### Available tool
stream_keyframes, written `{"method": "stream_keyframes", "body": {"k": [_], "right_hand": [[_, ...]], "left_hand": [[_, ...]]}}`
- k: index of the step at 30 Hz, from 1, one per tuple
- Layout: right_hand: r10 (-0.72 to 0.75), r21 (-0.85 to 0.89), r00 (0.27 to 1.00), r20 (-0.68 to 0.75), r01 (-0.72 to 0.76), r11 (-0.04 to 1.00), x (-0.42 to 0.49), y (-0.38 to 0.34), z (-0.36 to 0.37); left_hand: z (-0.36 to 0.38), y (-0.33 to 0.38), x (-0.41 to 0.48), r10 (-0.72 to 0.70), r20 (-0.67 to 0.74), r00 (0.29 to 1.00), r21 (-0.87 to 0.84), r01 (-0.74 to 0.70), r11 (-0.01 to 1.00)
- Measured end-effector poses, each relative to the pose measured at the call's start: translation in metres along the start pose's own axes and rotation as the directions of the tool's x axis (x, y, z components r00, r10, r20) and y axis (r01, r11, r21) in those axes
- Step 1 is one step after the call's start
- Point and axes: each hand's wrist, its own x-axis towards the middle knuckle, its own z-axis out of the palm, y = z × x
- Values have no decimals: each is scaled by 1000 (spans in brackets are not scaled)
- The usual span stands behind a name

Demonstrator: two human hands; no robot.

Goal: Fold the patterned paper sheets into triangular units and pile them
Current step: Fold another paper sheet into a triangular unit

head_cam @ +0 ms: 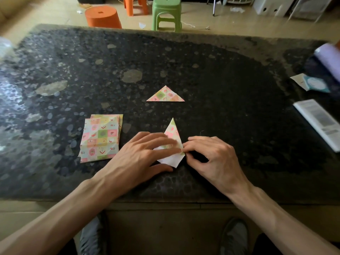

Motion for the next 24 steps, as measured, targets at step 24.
{"method": "stream_keyframes", "body": {"k": [24], "right_hand": [[57,130,987,151,-76,989,-11,4,-7]], "left_hand": [[7,9,-1,-41,-62,997,-36,39,999]]}}
